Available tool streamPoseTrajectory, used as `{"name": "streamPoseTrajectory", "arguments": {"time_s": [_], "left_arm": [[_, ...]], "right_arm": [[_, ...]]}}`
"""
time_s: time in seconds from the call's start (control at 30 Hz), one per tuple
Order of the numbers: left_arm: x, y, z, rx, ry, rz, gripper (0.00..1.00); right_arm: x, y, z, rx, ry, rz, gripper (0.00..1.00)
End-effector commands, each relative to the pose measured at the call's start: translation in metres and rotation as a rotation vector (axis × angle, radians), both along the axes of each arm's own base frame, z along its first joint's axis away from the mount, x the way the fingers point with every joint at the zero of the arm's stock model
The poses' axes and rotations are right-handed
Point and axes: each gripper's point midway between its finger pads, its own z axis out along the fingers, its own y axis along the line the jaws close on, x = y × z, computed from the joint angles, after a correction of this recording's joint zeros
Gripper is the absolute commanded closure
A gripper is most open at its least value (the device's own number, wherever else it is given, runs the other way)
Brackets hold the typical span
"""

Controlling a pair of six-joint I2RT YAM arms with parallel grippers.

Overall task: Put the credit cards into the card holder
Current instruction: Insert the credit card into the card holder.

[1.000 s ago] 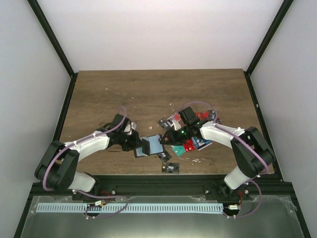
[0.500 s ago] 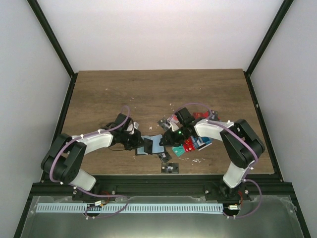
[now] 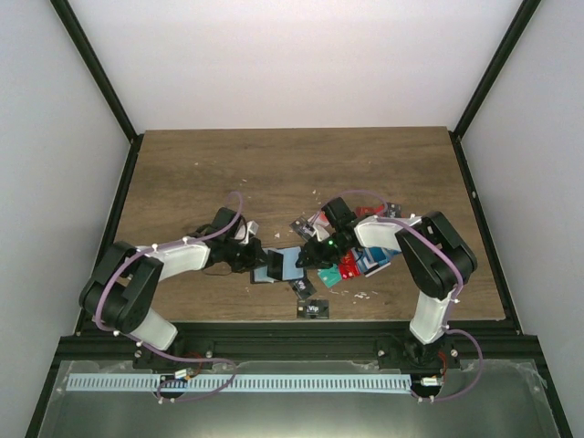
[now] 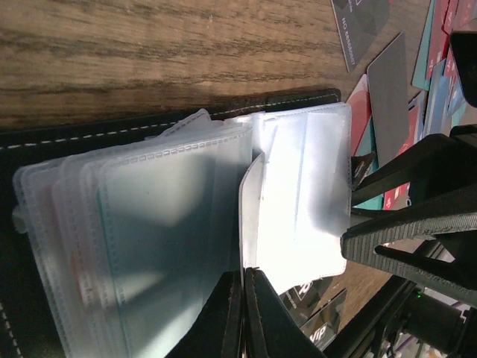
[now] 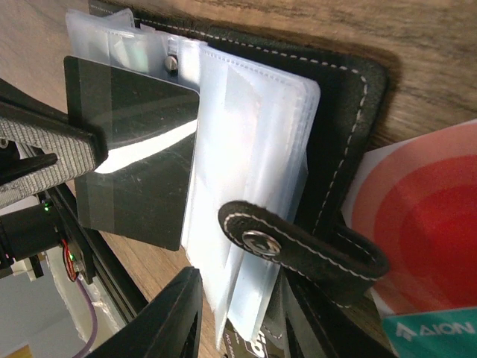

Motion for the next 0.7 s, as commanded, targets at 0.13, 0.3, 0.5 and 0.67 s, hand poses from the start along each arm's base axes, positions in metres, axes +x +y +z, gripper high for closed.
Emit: {"name": "streamPoseTrajectory", "arguments": {"time_s": [0.13,0.3,0.5,0.67], "left_arm": [[0.012,-0.008,0.004,-0.010,-0.113,-0.092,0.96],[0.013,-0.011,0.009,-0.022,-0.155,-0.133,0.96],[0.012,-0.016,0.014,-0.057,-0.177,-0.164,0.96],[0.014,-0.017,0.010,-0.052,-0.175,-0.166,0.96]], "right_arm": [[0.013,-0.003,-0.010,-0.034,-0.043,-0.006,0.71],[0.015,-0.004,-0.017,-0.048,-0.042,-0.007,0.77],[0.015,-0.005,-0.023,-0.060,-0.039,-0.001,0.82],[0.015,-0.004,-0.024,-0.057,-0.036,0.000,0.82]]}}
